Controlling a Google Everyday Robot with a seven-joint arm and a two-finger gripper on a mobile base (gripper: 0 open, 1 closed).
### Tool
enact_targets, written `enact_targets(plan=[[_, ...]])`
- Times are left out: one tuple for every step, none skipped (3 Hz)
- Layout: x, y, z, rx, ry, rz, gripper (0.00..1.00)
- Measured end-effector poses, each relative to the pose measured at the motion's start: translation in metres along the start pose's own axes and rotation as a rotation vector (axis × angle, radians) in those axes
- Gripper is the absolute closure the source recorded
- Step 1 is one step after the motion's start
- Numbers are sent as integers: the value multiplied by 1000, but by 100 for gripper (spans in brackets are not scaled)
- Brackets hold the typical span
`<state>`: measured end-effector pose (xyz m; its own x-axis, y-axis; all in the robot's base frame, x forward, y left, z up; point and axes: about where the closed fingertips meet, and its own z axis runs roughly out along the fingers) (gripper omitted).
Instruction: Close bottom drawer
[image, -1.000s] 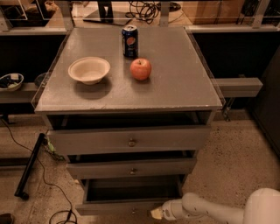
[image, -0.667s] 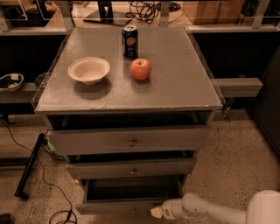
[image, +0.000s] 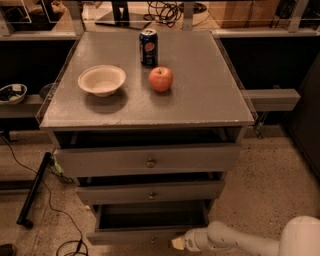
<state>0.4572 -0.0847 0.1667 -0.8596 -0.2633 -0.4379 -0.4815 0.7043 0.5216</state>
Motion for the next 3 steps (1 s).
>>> enact_targets(plan=[[-11,-2,8,11,-37,14,100],[-9,0,8,11,-37,14,100],[-18,1,11,18,-63,12,100]])
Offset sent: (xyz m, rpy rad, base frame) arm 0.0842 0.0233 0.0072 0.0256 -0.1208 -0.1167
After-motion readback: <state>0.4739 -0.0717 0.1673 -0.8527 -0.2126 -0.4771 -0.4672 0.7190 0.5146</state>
